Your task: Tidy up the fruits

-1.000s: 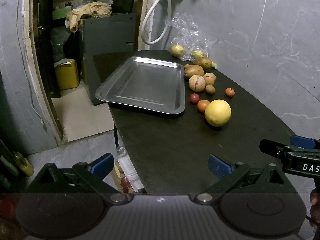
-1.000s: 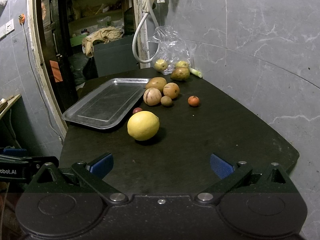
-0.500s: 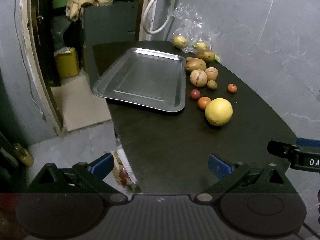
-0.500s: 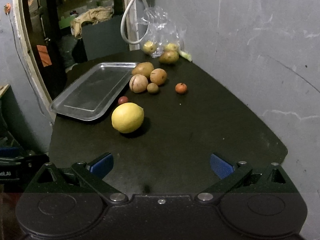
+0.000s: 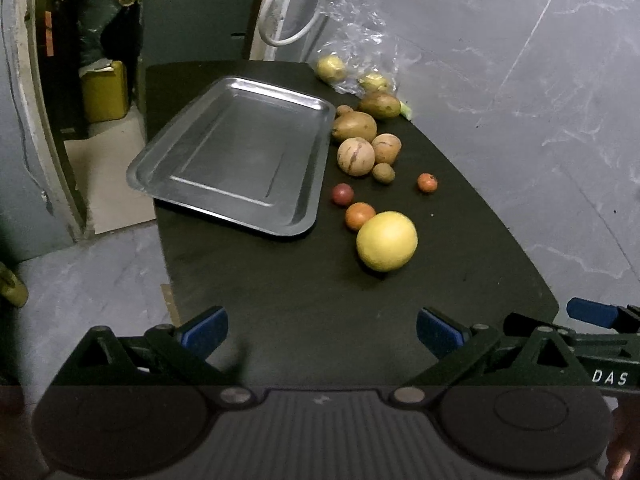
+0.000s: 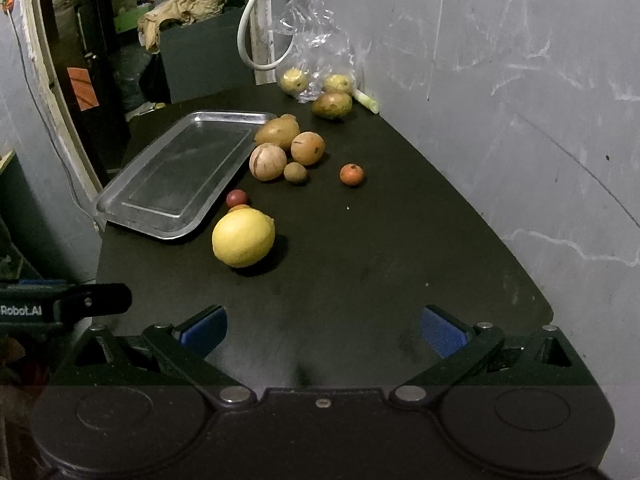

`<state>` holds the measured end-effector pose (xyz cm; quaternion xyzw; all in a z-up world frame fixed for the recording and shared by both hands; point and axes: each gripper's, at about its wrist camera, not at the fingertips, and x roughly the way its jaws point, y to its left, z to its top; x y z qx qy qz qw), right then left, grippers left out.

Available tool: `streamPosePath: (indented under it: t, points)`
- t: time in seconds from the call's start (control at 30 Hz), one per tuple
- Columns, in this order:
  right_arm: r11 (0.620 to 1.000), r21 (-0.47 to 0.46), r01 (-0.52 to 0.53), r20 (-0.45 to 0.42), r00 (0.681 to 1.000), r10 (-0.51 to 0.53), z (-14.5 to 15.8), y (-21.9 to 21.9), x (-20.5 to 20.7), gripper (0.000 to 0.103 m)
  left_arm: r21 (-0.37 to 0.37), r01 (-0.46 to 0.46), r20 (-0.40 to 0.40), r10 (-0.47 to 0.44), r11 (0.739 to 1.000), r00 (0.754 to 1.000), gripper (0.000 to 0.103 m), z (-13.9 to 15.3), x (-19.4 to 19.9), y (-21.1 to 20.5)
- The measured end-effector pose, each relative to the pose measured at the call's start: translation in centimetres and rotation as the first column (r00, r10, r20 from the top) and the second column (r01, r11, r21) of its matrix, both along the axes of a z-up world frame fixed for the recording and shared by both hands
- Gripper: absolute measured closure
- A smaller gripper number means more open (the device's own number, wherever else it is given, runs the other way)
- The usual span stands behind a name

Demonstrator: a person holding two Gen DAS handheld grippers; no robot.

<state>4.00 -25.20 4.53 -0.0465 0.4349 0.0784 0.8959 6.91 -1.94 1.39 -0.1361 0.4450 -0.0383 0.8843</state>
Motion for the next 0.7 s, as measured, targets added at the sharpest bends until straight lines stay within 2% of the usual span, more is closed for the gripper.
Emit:
streamPosePath:
  t: [0.37,0.7]
  points:
    - [1.000,0.003,-0.027,-0.015,1.000,0.027,0.0,-0.6,3.3,0.001,0.024,-0.049,-0.040,0.050,0.998,0.998,0.001,-0.2,3.1,-0.7]
    - [0.994,0.029,-0.108,-0.046,0.993,0.110,-1.0,0.3,6.9,0.000,0.124,-0.107,-0.102,0.120,0.986,0.988,0.001,-0.6,6.3,-0.7]
